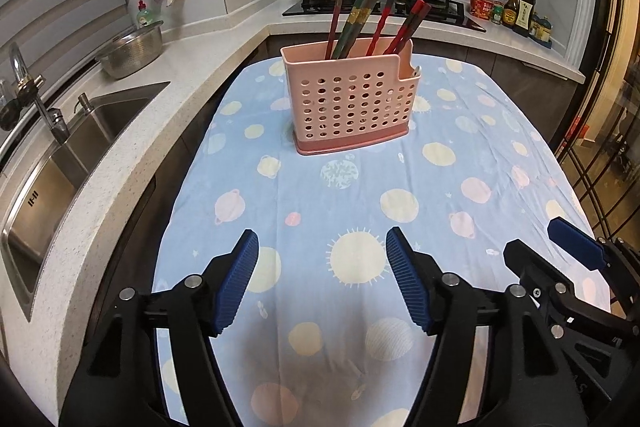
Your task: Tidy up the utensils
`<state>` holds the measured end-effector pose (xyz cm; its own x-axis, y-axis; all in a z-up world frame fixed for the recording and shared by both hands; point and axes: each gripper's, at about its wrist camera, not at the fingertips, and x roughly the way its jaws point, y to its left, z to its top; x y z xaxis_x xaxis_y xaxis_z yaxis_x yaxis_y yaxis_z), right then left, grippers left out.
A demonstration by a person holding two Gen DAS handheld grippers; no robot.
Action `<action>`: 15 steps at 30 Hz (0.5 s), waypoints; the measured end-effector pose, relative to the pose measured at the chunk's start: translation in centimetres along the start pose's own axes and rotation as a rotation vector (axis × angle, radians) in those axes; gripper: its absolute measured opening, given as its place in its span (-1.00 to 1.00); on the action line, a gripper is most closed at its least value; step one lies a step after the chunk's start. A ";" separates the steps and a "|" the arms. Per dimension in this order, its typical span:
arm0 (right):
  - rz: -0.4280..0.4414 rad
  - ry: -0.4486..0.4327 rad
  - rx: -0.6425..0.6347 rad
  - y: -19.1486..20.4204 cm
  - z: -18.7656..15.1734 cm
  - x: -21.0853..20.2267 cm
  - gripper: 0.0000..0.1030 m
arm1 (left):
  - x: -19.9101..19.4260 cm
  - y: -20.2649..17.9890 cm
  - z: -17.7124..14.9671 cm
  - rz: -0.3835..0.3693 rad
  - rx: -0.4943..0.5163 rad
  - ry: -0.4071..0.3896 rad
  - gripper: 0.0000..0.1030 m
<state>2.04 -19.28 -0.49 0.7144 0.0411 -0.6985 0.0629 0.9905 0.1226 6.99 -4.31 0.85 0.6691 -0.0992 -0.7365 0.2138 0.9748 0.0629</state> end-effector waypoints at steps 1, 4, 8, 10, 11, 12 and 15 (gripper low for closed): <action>-0.004 0.003 0.000 -0.1 -0.1 0.0 0.02 | 0.0 0.0 -0.1 0.002 0.001 -0.001 0.33; -0.008 0.007 0.011 -0.5 -0.2 0.2 0.08 | 0.0 -0.2 -0.3 0.012 0.006 -0.003 0.53; -0.009 0.006 0.025 -0.9 -0.2 0.2 0.14 | -0.3 -0.3 -0.4 0.031 0.010 -0.016 0.73; -0.015 0.006 0.028 -1.1 -0.1 0.2 0.17 | -0.3 -0.2 -0.3 0.036 0.006 -0.017 0.80; -0.023 0.005 0.028 -1.1 0.0 0.2 0.21 | -0.2 -0.1 -0.3 0.040 0.002 -0.016 0.82; -0.029 0.002 0.029 -1.1 0.0 0.2 0.25 | -0.2 0.0 -0.3 0.041 -0.003 -0.015 0.83; -0.035 -0.030 0.036 -1.4 -0.1 -0.2 0.57 | 0.0 0.3 -0.3 0.044 -0.014 -0.007 0.86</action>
<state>1.75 -20.64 -0.57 0.7320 0.0016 -0.6813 0.1128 0.9859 0.1236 6.83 -3.91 0.64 0.6826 -0.0574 -0.7286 0.1739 0.9810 0.0857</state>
